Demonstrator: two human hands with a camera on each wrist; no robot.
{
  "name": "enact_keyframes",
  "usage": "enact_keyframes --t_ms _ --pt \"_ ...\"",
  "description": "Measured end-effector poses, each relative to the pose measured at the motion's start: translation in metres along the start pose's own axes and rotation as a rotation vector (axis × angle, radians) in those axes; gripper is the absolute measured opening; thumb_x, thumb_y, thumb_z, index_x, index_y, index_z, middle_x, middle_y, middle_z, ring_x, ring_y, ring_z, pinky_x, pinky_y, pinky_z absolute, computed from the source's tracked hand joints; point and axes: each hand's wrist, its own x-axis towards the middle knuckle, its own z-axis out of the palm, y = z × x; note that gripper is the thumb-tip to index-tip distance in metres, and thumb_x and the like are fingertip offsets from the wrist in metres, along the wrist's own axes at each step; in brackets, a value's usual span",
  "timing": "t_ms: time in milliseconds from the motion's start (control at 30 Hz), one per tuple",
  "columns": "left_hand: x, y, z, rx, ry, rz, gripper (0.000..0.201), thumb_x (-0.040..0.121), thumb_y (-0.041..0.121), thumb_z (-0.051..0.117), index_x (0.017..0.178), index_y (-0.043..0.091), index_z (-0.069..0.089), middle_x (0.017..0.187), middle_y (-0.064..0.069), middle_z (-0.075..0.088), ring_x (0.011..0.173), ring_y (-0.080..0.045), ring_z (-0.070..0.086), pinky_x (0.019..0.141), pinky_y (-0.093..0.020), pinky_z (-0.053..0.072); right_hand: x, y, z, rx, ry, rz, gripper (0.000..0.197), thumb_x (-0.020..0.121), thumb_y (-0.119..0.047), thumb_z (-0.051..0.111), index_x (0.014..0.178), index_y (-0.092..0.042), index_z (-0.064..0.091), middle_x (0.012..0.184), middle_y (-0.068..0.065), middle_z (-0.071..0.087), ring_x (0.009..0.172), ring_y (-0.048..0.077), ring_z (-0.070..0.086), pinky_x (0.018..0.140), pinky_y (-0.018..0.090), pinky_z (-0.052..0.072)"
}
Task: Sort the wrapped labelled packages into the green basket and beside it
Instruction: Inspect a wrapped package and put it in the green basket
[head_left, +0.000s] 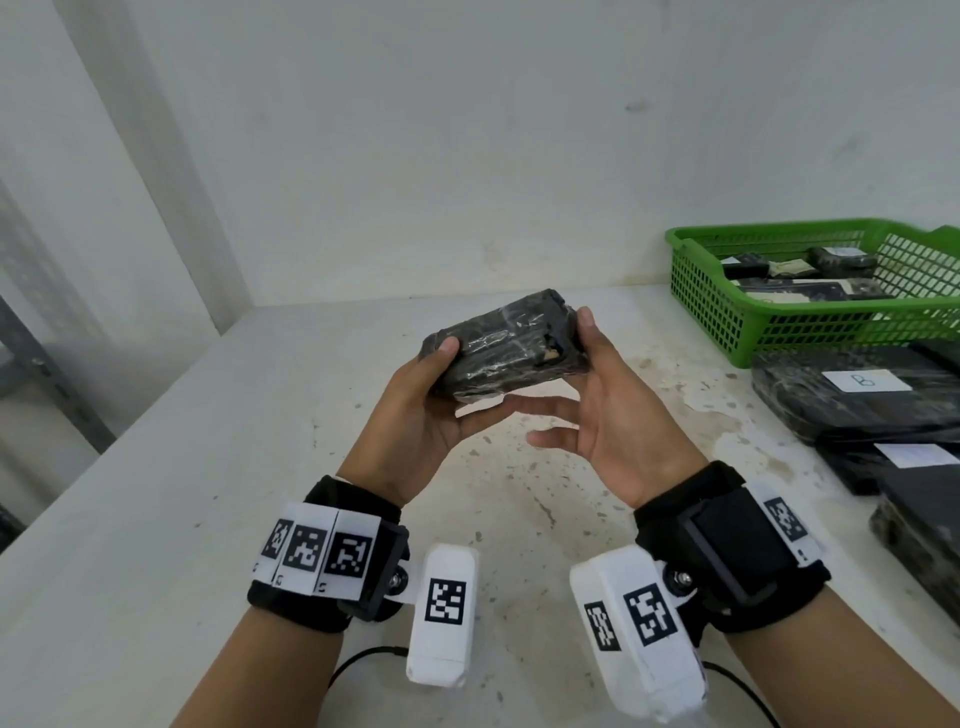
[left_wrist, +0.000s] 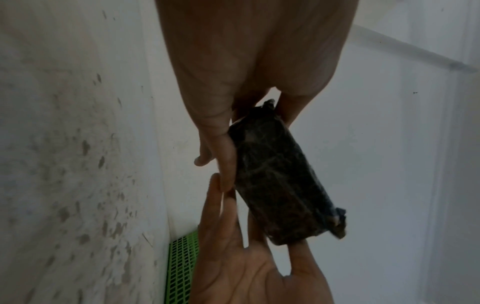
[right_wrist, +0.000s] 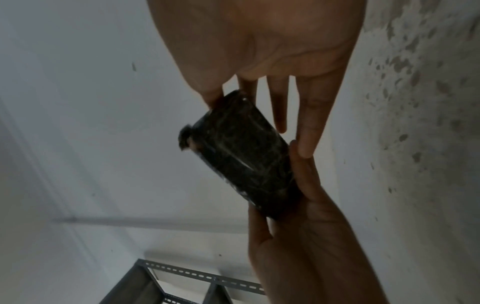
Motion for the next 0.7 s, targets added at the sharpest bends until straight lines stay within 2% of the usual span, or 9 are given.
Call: enact_keyframes --t_ms 67,133,233,300,367,467,533,600,700 --pt "0.000 0.002 0.000 0.076 0.000 -0.016 0.031 0.100 0.028 0.041 0.118 0.016 0.063 0.117 -0.003 0.070 0.111 -0.018 0.065 0.091 -0.043 0.057 0.000 0.000 0.000 -0.033 -0.016 -0.037 0.058 0.086 -0.062 0.042 0.127 -0.028 0.062 0.126 0.000 0.066 0.101 0.022 0.069 0.056 0.026 0.056" --pt "0.001 0.001 -0.002 0.215 0.059 -0.014 0.034 0.102 0.030 0.041 0.128 0.017 0.058 0.123 -0.004 0.068 0.115 -0.018 0.064 0.087 -0.042 0.058 0.001 0.001 -0.001 -0.038 -0.028 -0.095 0.060 0.083 -0.061 0.045 0.128 -0.025 0.060 0.127 0.000 0.065 0.110 0.018 0.066 0.065 0.030 0.058" --pt "0.003 -0.003 -0.003 0.284 0.188 0.010 0.039 0.101 0.026 0.048 0.137 0.010 0.050 0.122 -0.011 0.065 0.114 -0.023 0.064 0.080 -0.036 0.059 0.001 0.005 -0.002 -0.003 -0.036 -0.150 0.058 0.083 -0.051 0.052 0.125 -0.012 0.058 0.119 0.001 0.067 0.113 0.018 0.065 0.076 0.037 0.060" --pt "0.002 -0.004 -0.002 0.270 0.223 0.008 0.049 0.098 0.026 0.055 0.143 0.011 0.042 0.117 -0.008 0.066 0.110 -0.022 0.065 0.085 -0.039 0.058 0.003 0.008 -0.001 0.021 0.023 -0.194 0.051 0.083 -0.046 0.056 0.117 -0.007 0.061 0.112 0.004 0.069 0.110 0.020 0.067 0.080 0.036 0.059" --pt "0.001 -0.004 -0.001 0.308 0.196 -0.011 0.065 0.092 0.036 0.065 0.146 0.018 0.036 0.117 -0.003 0.067 0.115 -0.020 0.063 0.095 -0.043 0.054 0.005 0.011 -0.002 0.034 0.111 -0.251 0.045 0.083 -0.043 0.059 0.110 -0.007 0.062 0.115 0.010 0.069 0.110 0.021 0.066 0.081 0.033 0.059" --pt "0.000 -0.005 0.001 0.364 0.108 -0.047 0.092 0.067 0.058 0.070 0.147 0.025 0.037 0.123 0.002 0.066 0.120 -0.016 0.059 0.098 -0.043 0.052 0.007 0.014 -0.003 0.016 0.162 -0.292 0.043 0.081 -0.040 0.062 0.109 -0.008 0.062 0.123 0.017 0.065 0.114 0.022 0.065 0.083 0.032 0.059" --pt "0.000 -0.007 0.003 0.396 0.067 -0.039 0.096 0.061 0.061 0.069 0.145 0.024 0.042 0.124 0.001 0.067 0.117 -0.012 0.062 0.097 -0.040 0.053 0.005 0.015 -0.001 -0.051 0.145 -0.292 0.048 0.078 -0.042 0.065 0.114 -0.009 0.061 0.124 0.014 0.064 0.111 0.019 0.066 0.085 0.033 0.058" --pt "0.001 -0.009 0.002 0.407 0.075 -0.003 0.088 0.062 0.058 0.070 0.138 0.020 0.051 0.121 -0.001 0.069 0.113 -0.011 0.065 0.096 -0.038 0.054 0.004 0.015 0.000 -0.114 0.115 -0.282 0.051 0.076 -0.045 0.065 0.115 -0.012 0.061 0.124 0.007 0.065 0.107 0.012 0.067 0.090 0.034 0.056" --pt "0.002 -0.008 0.000 0.399 0.103 0.053 0.079 0.065 0.053 0.071 0.131 0.013 0.058 0.117 -0.006 0.071 0.112 -0.015 0.066 0.098 -0.035 0.052 0.002 0.011 -0.001 -0.193 0.066 -0.221 0.056 0.074 -0.061 0.054 0.118 -0.028 0.062 0.118 -0.012 0.064 0.111 0.001 0.059 0.103 0.034 0.045"
